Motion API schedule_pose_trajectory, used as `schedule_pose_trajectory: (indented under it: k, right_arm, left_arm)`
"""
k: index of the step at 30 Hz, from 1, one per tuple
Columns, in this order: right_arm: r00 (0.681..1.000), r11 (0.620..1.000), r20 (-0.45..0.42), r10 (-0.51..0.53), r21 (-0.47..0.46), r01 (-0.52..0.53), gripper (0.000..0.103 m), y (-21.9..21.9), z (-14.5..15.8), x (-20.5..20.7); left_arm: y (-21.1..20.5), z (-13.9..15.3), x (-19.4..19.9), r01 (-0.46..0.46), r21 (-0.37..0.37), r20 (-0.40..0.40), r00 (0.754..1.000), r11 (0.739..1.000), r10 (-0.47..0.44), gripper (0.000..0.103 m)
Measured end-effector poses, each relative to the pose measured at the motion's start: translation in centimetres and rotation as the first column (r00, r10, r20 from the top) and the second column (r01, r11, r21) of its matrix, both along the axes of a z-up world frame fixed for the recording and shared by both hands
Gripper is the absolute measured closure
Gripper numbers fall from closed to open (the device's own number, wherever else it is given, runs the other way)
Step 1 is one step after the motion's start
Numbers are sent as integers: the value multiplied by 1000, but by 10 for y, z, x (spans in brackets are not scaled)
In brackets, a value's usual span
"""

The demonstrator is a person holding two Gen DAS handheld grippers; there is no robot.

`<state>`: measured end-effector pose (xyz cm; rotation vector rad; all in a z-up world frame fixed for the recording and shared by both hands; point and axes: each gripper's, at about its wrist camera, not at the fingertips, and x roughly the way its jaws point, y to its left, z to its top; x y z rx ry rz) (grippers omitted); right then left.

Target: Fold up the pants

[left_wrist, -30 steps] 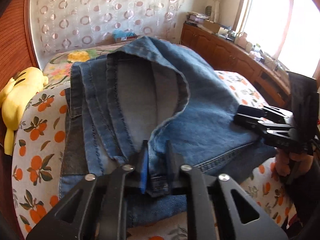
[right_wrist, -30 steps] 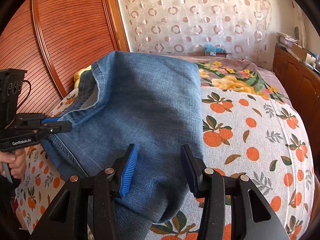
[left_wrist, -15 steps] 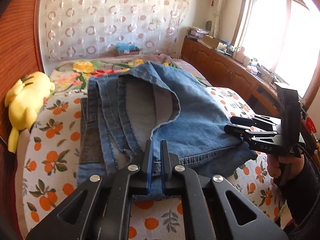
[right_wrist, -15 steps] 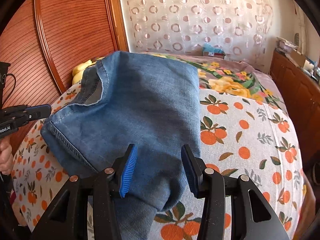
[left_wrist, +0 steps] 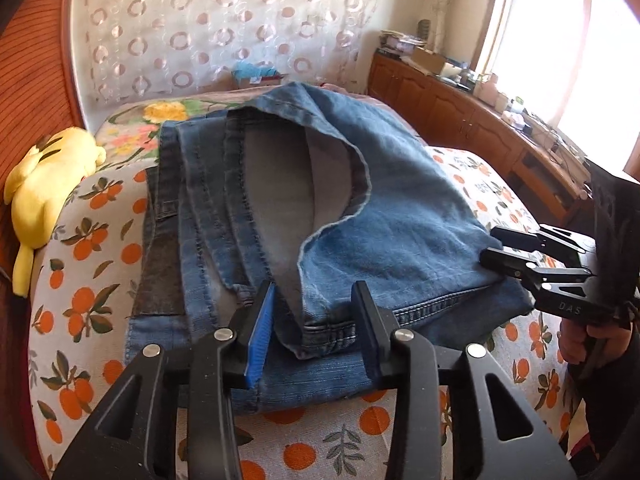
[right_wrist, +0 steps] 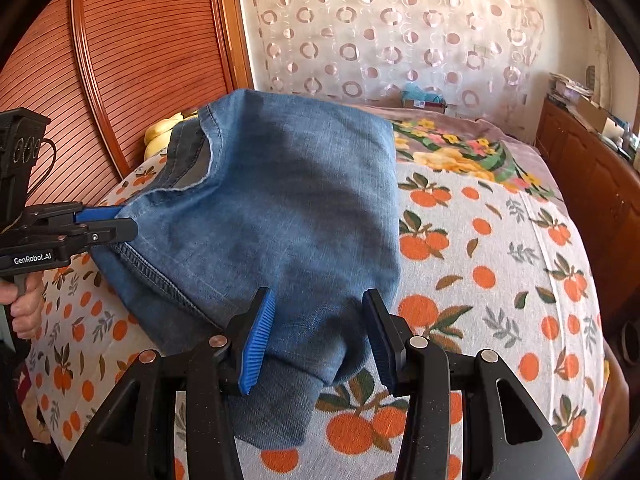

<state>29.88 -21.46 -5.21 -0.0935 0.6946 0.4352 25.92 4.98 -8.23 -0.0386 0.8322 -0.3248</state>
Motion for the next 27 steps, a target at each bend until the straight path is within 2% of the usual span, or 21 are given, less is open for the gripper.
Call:
schedule_pose_trajectory:
  k: [1, 2, 5, 8, 11, 13, 17, 22, 27]
  right_arm:
    - [1000, 1000, -3, -1, 4, 1, 56, -1, -1, 0]
    - [1000, 1000, -5, -1, 8, 1, 56, -2, -2, -1]
    - [1000, 1000, -5, -2, 10, 3, 56, -3, 0, 0]
    - [1000, 1000, 6, 0, 9, 0, 56, -6, 7, 0]
    - [1000, 1000, 18, 0, 20, 0, 56, -9, 13, -4]
    - [1000, 1000, 24, 3, 28, -4, 56, -11, 16, -7]
    - [1000, 999, 15, 9, 31, -9, 56, -8, 12, -10]
    - [1000, 1000, -12, 14, 28, -14, 56, -9, 4, -6]
    - [999, 999, -42, 13, 45, -11, 56, -12, 0, 1]
  left_arm:
    - [-2, 0, -1, 17, -5, 2, 1000, 1000, -17, 75]
    - [-5, -1, -2, 35, -5, -3, 999, 999, -35, 87]
    - [-7, 3, -7, 45, -3, 12, 999, 999, -45, 93]
    - [-1, 20, -20, 42, -44, 54, 998, 998, -40, 95]
    - [5, 34, -32, 42, -66, 77, 996, 997, -37, 95]
    - [6, 34, -37, 36, -45, 69, 997, 998, -33, 95]
    - [10, 13, -34, 16, -18, 15, 1000, 1000, -16, 95]
    - [10, -1, -35, 14, -29, -24, 1000, 999, -15, 95]
    - [14, 6, -30, -2, -31, -17, 1000, 1000, 1, 82]
